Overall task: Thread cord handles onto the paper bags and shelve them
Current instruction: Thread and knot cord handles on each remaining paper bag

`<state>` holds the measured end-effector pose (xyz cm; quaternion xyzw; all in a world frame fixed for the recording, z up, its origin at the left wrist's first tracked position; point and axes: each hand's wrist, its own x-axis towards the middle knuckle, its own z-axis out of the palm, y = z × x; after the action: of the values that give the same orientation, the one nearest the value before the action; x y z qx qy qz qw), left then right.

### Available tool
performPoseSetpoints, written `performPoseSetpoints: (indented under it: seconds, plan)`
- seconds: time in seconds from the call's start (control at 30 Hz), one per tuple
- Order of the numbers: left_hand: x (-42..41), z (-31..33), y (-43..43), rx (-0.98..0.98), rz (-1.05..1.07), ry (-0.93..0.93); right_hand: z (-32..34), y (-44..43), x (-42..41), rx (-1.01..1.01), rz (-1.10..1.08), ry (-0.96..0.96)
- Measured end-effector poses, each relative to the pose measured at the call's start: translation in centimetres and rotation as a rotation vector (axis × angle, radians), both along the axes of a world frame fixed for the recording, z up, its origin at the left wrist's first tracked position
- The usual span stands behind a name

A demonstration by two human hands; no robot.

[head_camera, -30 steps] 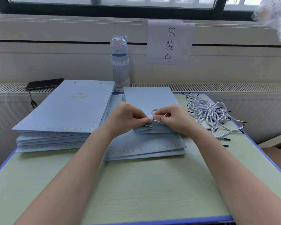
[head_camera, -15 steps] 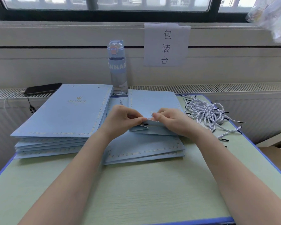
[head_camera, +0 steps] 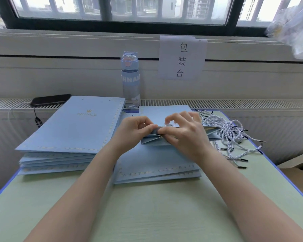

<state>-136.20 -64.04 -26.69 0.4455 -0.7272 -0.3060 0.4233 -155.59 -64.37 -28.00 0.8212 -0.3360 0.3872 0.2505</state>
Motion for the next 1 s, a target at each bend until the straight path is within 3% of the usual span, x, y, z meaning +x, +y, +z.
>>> performPoseSetpoints:
  seconds: [0.33, 0.63, 0.77, 0.9, 1.0]
  plan:
    - [-0.1, -0.1, 0.0, -0.023, 0.007, -0.035, 0.1, 0.2, -0.2, 0.123, 0.023, 0.004]
    - [0.0, -0.2, 0.0, -0.03, -0.032, -0.024, 0.6, 0.5, -1.0, 0.609, 0.225, -0.338]
    - [0.8, -0.4, -0.3, -0.073, -0.092, -0.262, 0.5, 0.5, -1.2, 0.827, 0.156, -0.276]
    - [1.7, -0.1, -0.4, -0.102, -0.081, -0.516, 0.3, -0.5, -3.0, 0.764, -0.014, -0.141]
    - [2.0, 0.2, -0.3, -0.122, -0.023, -0.632, -0.1, -0.7, -3.8, 0.894, -0.122, -0.045]
